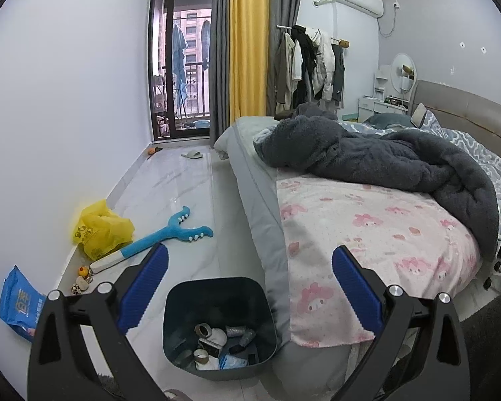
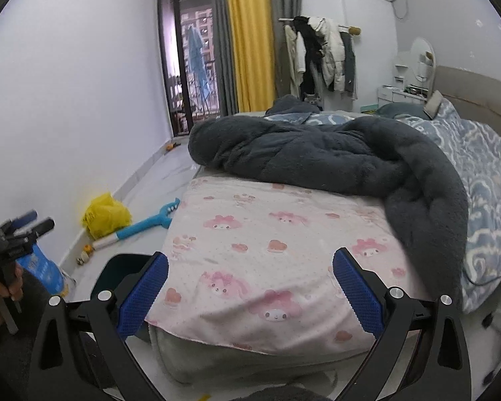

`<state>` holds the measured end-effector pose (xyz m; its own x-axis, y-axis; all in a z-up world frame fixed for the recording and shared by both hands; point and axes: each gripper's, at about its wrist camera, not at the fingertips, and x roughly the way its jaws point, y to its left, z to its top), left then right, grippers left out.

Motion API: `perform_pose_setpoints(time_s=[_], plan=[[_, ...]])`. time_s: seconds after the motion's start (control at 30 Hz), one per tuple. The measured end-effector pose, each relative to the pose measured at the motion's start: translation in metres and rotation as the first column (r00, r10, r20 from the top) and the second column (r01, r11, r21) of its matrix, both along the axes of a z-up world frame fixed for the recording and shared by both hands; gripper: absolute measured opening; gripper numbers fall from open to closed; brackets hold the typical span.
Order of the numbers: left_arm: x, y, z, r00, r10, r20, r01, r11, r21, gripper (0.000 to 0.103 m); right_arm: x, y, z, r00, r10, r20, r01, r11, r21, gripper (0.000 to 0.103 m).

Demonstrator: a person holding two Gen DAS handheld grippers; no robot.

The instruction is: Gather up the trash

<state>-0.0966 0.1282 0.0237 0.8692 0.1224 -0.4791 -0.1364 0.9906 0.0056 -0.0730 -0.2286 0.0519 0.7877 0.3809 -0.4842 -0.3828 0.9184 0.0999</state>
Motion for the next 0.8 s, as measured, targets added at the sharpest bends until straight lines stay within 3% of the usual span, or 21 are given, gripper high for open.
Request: perform_pose_setpoints(time_s=[0.8], plan=[[0.0032, -0.0050, -0.0073, 1.000, -0.009, -0.012, 0.009, 1.000, -0.016, 0.100, -0.0078, -0.0043, 0.0002, 1.000, 0.021, 0.013, -0.021, 0.999, 0.026, 0.100]])
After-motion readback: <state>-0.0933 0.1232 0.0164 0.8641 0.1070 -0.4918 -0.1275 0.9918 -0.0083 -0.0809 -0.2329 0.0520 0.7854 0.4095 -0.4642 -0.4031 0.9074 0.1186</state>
